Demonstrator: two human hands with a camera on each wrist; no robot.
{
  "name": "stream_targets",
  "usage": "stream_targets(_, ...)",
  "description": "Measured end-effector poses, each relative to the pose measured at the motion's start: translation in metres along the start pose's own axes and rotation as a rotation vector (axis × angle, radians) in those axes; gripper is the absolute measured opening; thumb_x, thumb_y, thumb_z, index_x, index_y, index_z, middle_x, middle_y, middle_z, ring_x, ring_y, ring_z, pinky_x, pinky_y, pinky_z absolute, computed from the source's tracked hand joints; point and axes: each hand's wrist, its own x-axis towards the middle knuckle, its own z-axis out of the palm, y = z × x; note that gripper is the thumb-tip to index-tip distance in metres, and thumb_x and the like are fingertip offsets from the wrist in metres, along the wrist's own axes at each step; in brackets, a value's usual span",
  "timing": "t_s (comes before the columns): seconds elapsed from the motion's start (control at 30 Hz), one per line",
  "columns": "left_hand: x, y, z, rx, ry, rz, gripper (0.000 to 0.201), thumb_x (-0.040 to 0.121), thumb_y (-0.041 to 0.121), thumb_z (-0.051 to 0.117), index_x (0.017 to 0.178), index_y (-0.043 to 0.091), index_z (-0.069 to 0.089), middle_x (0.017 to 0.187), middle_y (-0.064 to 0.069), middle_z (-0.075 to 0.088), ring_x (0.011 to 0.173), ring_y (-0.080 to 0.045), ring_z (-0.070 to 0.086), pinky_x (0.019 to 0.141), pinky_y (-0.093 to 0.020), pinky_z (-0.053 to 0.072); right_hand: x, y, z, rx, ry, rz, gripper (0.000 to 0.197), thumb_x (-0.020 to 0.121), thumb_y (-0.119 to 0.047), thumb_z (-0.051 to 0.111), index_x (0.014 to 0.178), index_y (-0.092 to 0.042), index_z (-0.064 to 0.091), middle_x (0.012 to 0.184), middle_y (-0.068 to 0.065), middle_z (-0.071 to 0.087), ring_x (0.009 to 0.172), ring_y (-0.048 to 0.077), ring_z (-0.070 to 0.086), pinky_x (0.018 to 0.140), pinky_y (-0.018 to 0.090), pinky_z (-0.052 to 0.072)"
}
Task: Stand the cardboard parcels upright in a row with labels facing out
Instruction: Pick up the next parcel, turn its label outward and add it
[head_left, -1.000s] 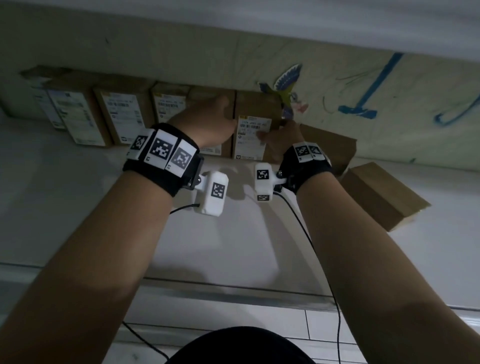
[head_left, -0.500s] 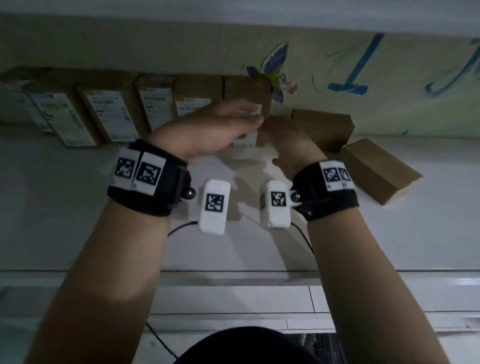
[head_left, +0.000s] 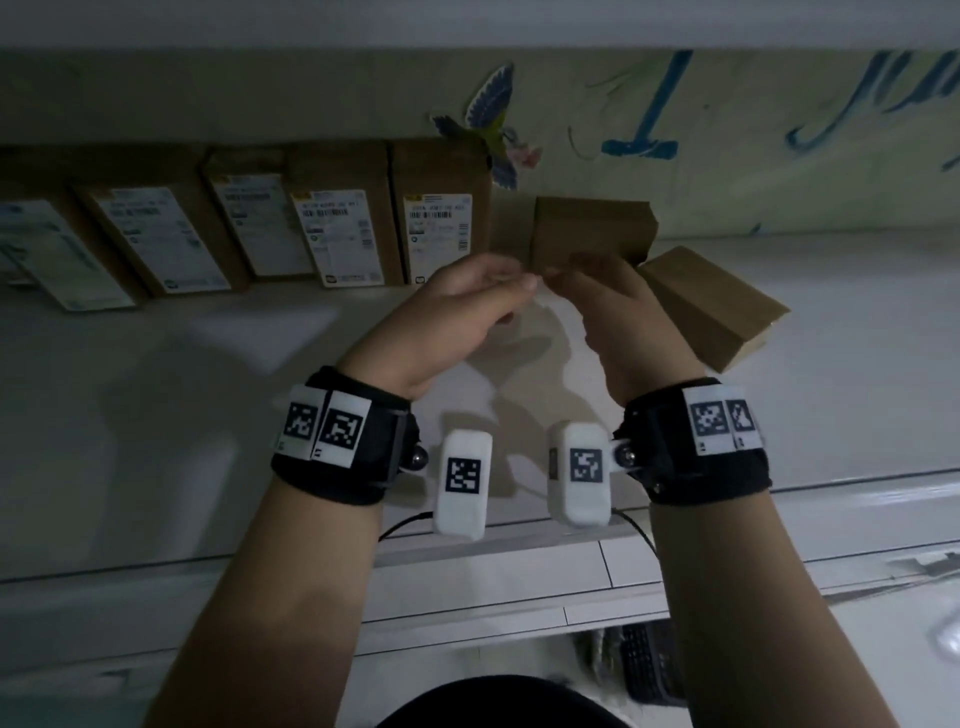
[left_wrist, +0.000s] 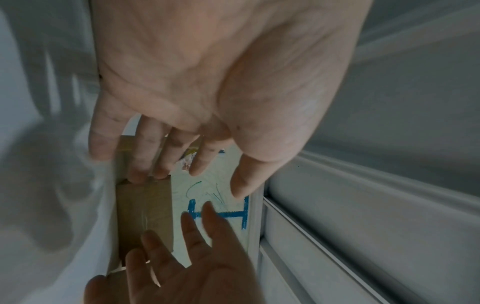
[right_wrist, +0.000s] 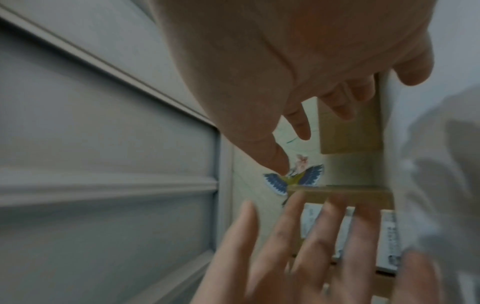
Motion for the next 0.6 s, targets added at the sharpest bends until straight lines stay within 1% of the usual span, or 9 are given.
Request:
stream_targets(0.1, 0.000, -0.003, -0.002, -0.032, 0.035, -0.019, 0.029, 0.104, 0.039, 0.064, 0.131, 0.028, 0.066, 0.123, 0.008, 0.071, 0.120, -0.015, 0.069, 0.112, -0.046, 0.051, 0.016, 0.008, -0.010, -0.067, -0.016, 0.035, 0.055, 0.092, -0.039, 0.075, 0.141, -0.018, 0.060, 0.127, 0.004, 0.069, 0.110, 0.021, 0.066, 0.081, 0.030, 0.049)
stream_targets(0.17, -0.001, -0.004, -0.004, -0.056, 0.050, -0.030, 0.023, 0.104, 0.039, 0.063, 0.125, 0.031, 0.066, 0.126, 0.006, 0.071, 0.119, -0.013, 0.069, 0.112, -0.045, 0.052, 0.030, 0.014, -0.022, -0.044, -0.001, 0.055, 0.039, 0.097, -0.030, 0.072, 0.133, -0.014, 0.066, 0.112, 0.005, 0.072, 0.101, 0.024, 0.068, 0.074, 0.029, 0.049)
stream_targets(0.23, 0.000, -0.001, -0.003, -0.082, 0.060, -0.043, 0.015, 0.104, 0.038, 0.063, 0.117, 0.033, 0.067, 0.126, 0.005, 0.072, 0.119, -0.014, 0.069, 0.111, -0.045, 0.052, 0.043, 0.016, -0.034, -0.011, 0.033, 0.071, 0.016, 0.100, -0.025, 0.068, 0.113, -0.018, 0.071, 0.097, 0.003, 0.069, 0.089, 0.022, 0.064, 0.076, 0.031, 0.050)
stream_targets(0.27, 0.001, 0.000, -0.002, -0.093, 0.065, -0.046, 0.012, 0.104, 0.037, 0.063, 0.115, 0.033, 0.067, 0.125, 0.005, 0.072, 0.120, -0.014, 0.069, 0.112, -0.045, 0.051, 0.050, 0.016, -0.040, -0.008, 0.055, 0.078, 0.010, 0.099, -0.025, 0.068, 0.108, -0.021, 0.071, 0.094, 0.002, 0.067, 0.086, 0.020, 0.062, 0.080, 0.035, 0.050)
stream_targets(0.3, 0.003, 0.002, -0.002, -0.105, 0.068, -0.046, 0.010, 0.105, 0.036, 0.063, 0.114, 0.033, 0.067, 0.125, 0.004, 0.071, 0.121, -0.015, 0.068, 0.113, -0.045, 0.051, 0.055, 0.014, -0.043, -0.005, 0.059, 0.088, 0.009, 0.099, -0.026, 0.068, 0.107, -0.021, 0.069, 0.092, 0.001, 0.065, 0.084, 0.018, 0.060, 0.083, 0.038, 0.050)
stream_targets(0.37, 0.011, 0.006, 0.003, -0.122, 0.043, -0.038, 0.007, 0.106, 0.034, 0.062, 0.112, 0.033, 0.065, 0.128, 0.003, 0.069, 0.128, -0.016, 0.064, 0.116, -0.043, 0.047, 0.067, 0.014, -0.050, 0.002, 0.029, 0.120, 0.019, 0.100, -0.026, 0.069, 0.117, -0.018, 0.065, 0.091, 0.000, 0.061, 0.087, 0.017, 0.059, 0.088, 0.043, 0.053)
stream_targets(0.43, 0.021, 0.010, 0.008, -0.106, -0.020, -0.041, 0.009, 0.107, 0.035, 0.060, 0.114, 0.033, 0.063, 0.136, 0.002, 0.065, 0.136, -0.016, 0.057, 0.119, -0.039, 0.042, 0.075, 0.012, -0.055, 0.034, 0.017, 0.158, 0.036, 0.098, -0.029, 0.072, 0.130, -0.015, 0.062, 0.102, 0.002, 0.061, 0.096, 0.022, 0.060, 0.089, 0.047, 0.060)
stream_targets(0.53, 0.044, 0.014, 0.019, -0.031, -0.116, -0.076, 0.032, 0.106, 0.040, 0.061, 0.134, 0.025, 0.060, 0.147, 0.000, 0.058, 0.141, -0.017, 0.050, 0.119, -0.036, 0.037, 0.086, 0.004, -0.065, 0.076, 0.046, 0.207, 0.049, 0.097, -0.033, 0.074, 0.140, -0.019, 0.054, 0.115, 0.003, 0.057, 0.100, 0.026, 0.058, 0.081, 0.053, 0.064)
stream_targets(0.6, 0.063, 0.017, 0.026, 0.005, -0.091, -0.105, 0.041, 0.103, 0.038, 0.065, 0.140, 0.022, 0.057, 0.150, -0.004, 0.057, 0.141, -0.022, 0.050, 0.120, -0.038, 0.038, 0.093, 0.000, -0.068, 0.070, 0.071, 0.233, 0.054, 0.097, -0.035, 0.073, 0.144, -0.019, 0.050, 0.122, 0.002, 0.053, 0.107, 0.030, 0.056, 0.080, 0.057, 0.065)
